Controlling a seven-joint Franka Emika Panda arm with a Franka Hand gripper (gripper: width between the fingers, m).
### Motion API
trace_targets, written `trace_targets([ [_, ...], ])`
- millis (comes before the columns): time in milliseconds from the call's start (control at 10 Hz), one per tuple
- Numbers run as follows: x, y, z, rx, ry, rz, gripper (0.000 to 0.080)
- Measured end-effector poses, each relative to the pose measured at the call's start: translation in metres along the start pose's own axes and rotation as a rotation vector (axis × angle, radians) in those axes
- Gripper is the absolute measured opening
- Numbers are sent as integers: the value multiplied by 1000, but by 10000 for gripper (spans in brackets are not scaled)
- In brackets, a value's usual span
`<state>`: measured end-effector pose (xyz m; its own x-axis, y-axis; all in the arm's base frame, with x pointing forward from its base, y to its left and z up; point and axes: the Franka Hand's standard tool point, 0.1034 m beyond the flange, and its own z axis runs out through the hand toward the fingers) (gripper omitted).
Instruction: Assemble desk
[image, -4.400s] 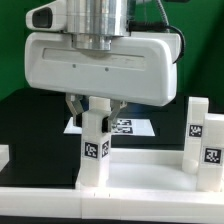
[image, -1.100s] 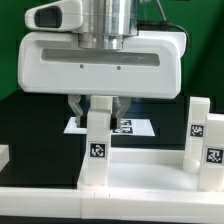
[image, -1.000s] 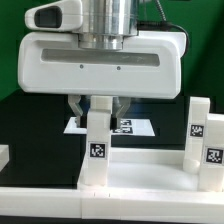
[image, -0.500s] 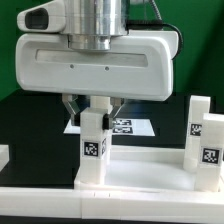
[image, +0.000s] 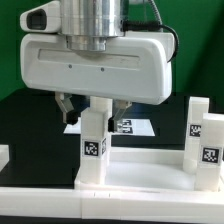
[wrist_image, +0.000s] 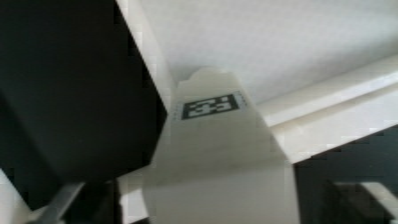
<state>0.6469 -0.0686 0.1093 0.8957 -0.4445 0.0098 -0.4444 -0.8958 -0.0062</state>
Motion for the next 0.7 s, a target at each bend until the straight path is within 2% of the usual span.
trace_targets([
  [100,0,0,0,0,0,0,620],
  [200,0,0,0,0,0,0,640],
  [300,-2,-1,-7,4,-10,-1,640],
  [500,-4,-3,-33,25,-27,2,648],
  [700,-5,-2,-28,21,-27,3,649],
])
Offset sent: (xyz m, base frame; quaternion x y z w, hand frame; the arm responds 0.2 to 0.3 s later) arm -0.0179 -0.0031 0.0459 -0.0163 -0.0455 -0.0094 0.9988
